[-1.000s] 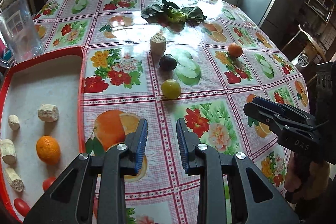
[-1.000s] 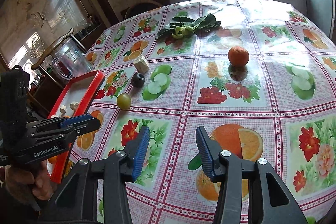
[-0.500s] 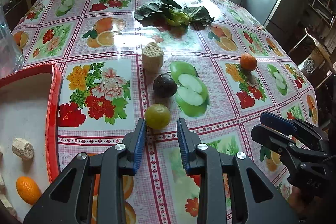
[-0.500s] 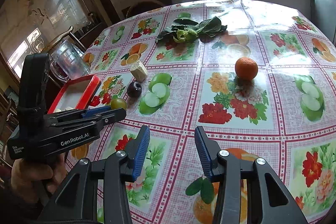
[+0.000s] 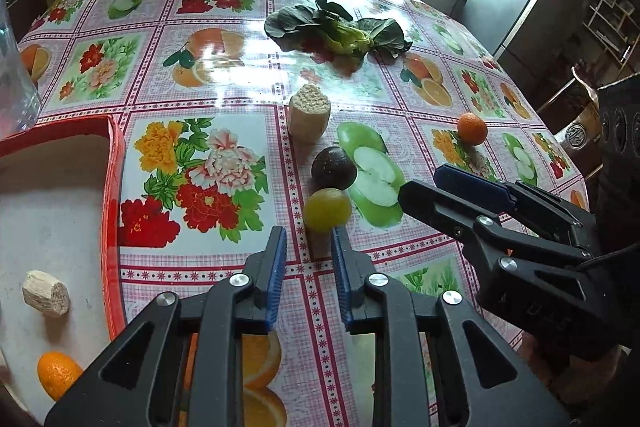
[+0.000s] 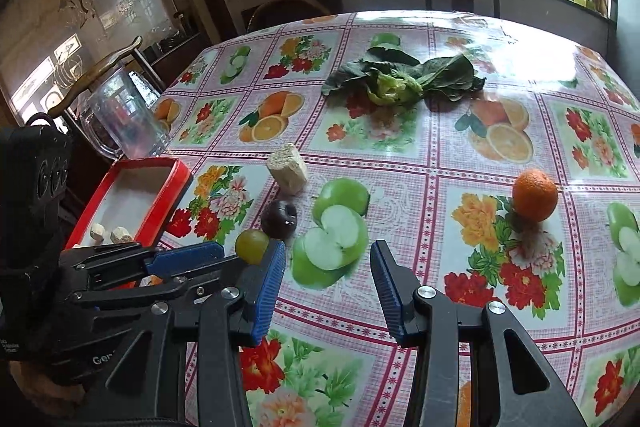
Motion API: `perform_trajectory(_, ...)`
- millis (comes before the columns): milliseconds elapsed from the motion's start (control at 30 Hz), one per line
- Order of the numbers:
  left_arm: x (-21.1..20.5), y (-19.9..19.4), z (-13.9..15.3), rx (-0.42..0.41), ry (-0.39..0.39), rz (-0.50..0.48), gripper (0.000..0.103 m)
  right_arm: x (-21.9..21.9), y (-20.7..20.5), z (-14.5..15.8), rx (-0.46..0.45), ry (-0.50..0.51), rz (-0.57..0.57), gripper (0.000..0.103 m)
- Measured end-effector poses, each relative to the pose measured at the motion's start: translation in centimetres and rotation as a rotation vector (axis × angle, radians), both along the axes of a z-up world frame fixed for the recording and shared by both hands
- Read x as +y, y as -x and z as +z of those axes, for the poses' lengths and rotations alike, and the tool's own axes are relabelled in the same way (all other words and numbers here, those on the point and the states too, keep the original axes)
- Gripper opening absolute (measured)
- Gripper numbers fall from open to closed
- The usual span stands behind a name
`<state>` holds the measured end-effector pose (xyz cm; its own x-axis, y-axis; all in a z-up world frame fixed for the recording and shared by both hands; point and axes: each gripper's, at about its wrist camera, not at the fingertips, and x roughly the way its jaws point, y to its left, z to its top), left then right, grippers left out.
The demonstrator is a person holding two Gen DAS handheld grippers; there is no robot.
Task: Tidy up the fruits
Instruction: 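Withdraw both grippers, reach the right toward the dark plum while the left reaches the lime, then close the right gripper on the dark plum while the left gripper closes on the lime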
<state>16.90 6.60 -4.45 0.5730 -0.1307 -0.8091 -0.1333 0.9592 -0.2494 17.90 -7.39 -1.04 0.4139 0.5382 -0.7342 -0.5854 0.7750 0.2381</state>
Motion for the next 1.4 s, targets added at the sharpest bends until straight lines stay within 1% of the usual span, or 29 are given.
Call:
perform_trajectory(33,0.0,-0.2,0.0,-0.003,0.003,0.000,0.031,-0.4,-0.2,-0.2,0.005,0.003,-0.008,0.045)
perform_trajectory(100,-0.3,-0.8,-0.2,0.002,-0.001,-0.009,0.031,-1.0,-0.4,-0.5,0.014,0.009,-0.022,0.045)
perform_trajectory(167,-0.8,-1.2,-0.2,0.002,-0.015,-0.017,0.035,-1.6,-0.5,-0.8,0.024,0.008,-0.033,0.045)
perform_trajectory(233,-1.3,-1.4,-0.1,-0.004,-0.004,-0.040,0.035,-2.0,-0.6,-0.9,0.025,0.006,-0.041,0.045)
perform_trajectory(333,-1.7,-1.9,-0.2,-0.016,-0.037,-0.036,0.035,-2.2,-0.7,-1.1,0.029,0.010,-0.043,0.044)
perform_trajectory(367,-1.6,-2.1,-0.2,-0.022,-0.036,-0.033,0.035,-2.2,-0.8,-1.2,0.030,0.011,-0.043,0.044)
perform_trajectory(433,-1.2,-2.4,-0.4,-0.030,-0.032,-0.027,0.021,-2.0,-0.8,-1.3,0.035,0.013,-0.041,0.043)
perform_trajectory(500,-0.6,-2.2,-0.4,-0.031,-0.008,-0.027,0.021,-1.6,-0.7,-1.3,0.035,0.008,-0.030,0.042)
perform_trajectory(567,-0.3,-1.6,-0.2,-0.033,-0.030,-0.012,0.021,-0.7,-0.5,-1.1,0.031,0.005,-0.011,0.042)
perform_trajectory(700,0.9,0.3,0.6,-0.052,0.001,0.011,0.021,2.1,-0.3,-0.6,0.013,-0.002,0.043,0.041)
perform_trajectory(833,1.5,1.6,1.3,-0.060,-0.008,0.028,0.021,5.0,-0.7,-1.0,0.002,0.022,0.073,0.037)
perform_trajectory(900,2.0,2.1,1.5,-0.060,-0.004,0.039,0.021,6.1,-0.9,-1.5,0.005,0.042,0.086,0.031)
perform_trajectory(933,2.2,2.4,1.6,-0.061,-0.004,0.044,0.021,6.4,-0.9,-1.7,-0.004,0.059,0.087,0.026)
perform_trajectory(967,2.4,2.7,1.6,-0.061,-0.001,0.046,0.021,6.6,-0.7,-1.7,-0.024,0.073,0.085,0.024)
perform_trajectory(1000,2.5,3.0,1.7,-0.062,-0.001,0.048,0.021,6.6,-0.6,-1.7,-0.022,0.080,0.087,0.024)
perform_trajectory(1400,3.9,7.0,2.4,-0.084,0.008,0.087,0.021,5.2,5.4,1.2,-0.029,0.027,0.143,0.024)
